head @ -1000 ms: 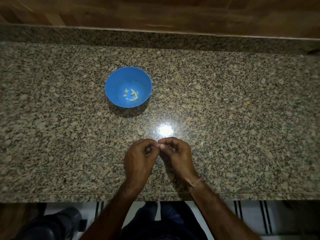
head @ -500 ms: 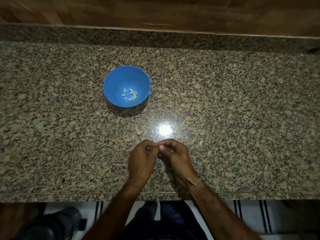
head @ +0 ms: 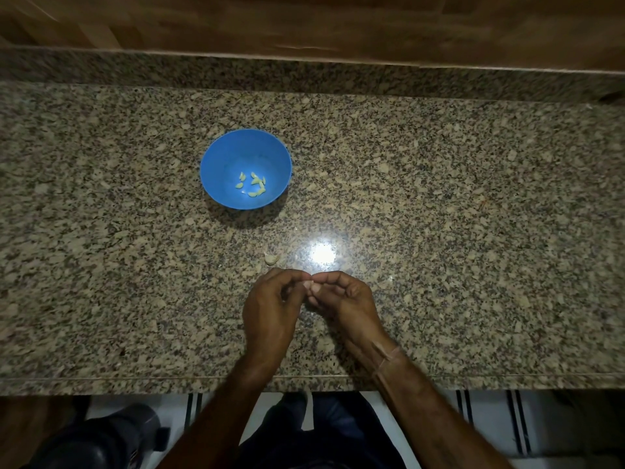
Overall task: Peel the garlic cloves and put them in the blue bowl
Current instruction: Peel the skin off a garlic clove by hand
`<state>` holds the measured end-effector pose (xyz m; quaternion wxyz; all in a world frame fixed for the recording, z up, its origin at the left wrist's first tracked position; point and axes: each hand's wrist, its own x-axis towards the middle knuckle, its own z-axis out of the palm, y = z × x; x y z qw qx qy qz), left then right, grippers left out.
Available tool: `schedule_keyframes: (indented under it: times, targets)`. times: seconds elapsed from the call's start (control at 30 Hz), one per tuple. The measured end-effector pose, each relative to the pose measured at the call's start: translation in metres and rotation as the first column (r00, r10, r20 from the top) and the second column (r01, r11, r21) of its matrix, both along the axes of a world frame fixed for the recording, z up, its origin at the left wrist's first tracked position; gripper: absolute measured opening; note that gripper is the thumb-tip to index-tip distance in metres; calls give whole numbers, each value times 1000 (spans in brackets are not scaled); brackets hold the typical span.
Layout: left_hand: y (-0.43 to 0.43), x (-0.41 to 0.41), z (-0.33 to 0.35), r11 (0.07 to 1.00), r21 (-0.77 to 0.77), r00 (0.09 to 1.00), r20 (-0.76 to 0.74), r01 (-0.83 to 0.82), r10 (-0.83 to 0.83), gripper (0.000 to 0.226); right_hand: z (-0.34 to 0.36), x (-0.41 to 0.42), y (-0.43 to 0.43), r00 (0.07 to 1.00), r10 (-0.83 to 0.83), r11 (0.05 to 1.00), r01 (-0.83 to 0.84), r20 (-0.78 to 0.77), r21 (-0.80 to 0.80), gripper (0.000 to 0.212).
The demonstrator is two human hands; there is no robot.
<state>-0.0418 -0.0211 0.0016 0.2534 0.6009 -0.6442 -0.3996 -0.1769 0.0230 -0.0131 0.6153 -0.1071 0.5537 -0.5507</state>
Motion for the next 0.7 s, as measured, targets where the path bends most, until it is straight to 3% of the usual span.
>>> schedule_keyframes:
  times: [0.1,0.2,0.4,0.53,0.7]
  targets:
    - [1,1,1,988,-132,981,186,83,-58,9,2,0,0,992,34,999,-35,-125,-10,11]
    - [1,3,0,977,-173,965,250,124,-78,7,2,-2,1,974,62,996,-73,-220,-43,11]
    - [0,1,-4,986,-107,970,221,127,-101,5,2,0,-1,974,94,993,-106,-207,-44,14]
    - [-1,-4,-6,999,43,993,118,5,-10,4,-2,5,-1,996,41,999,-41,-77,-9,16]
    - [-2,-1,-10,989,123,996,47,-76,71,7,-2,2,-2,998,15,999,-13,-62,43,12]
